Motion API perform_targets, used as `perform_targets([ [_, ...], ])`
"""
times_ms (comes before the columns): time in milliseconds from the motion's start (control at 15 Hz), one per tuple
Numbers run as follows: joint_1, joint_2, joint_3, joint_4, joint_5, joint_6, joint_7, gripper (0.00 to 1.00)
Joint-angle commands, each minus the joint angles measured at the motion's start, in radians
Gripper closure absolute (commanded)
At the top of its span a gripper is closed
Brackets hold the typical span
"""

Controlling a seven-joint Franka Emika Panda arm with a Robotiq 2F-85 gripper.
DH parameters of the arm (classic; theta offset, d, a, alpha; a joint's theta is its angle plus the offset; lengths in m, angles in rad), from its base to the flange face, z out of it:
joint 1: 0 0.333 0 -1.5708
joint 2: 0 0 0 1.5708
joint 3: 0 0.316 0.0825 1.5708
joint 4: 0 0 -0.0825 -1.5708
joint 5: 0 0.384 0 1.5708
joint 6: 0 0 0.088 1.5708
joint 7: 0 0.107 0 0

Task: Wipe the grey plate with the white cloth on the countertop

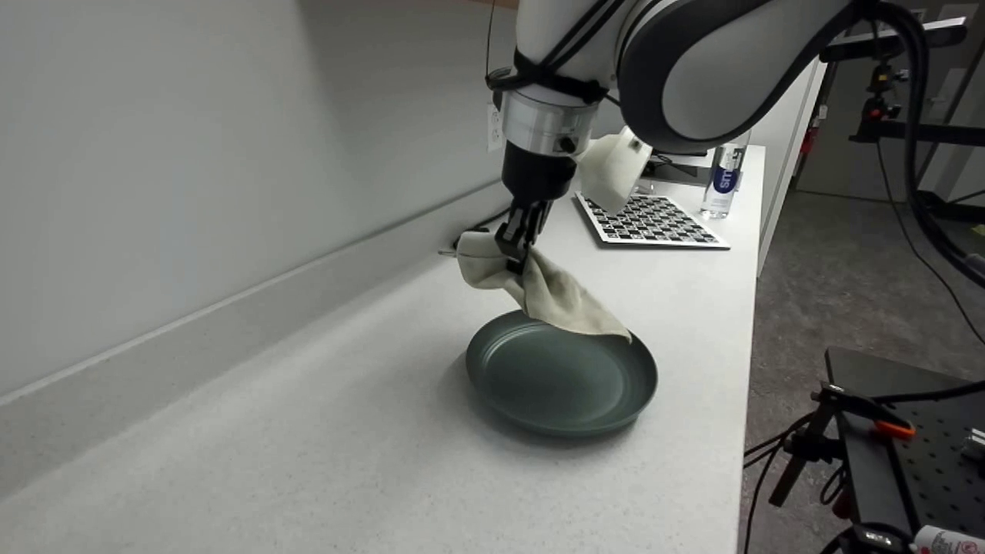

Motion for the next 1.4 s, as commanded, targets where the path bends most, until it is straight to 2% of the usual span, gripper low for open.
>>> perform_targets([
  [0, -0.017, -0.042, 0.037, -0.048, 0.078, 0.015, -0.037, 0.98],
  [267, -0.010, -0.044, 0.049, -0.060, 0.070, -0.005, -0.023, 0.98],
  [733, -0.008, -0.012, 0.006, -0.100, -0.008, 0.023, 0.067, 0.98],
  [1200, 0.001, 0.050, -0.016, -0.068, -0.010, 0.011, 0.130, 0.98],
  [1333, -0.009, 0.059, 0.000, -0.072, 0.044, 0.015, 0.097, 0.98],
])
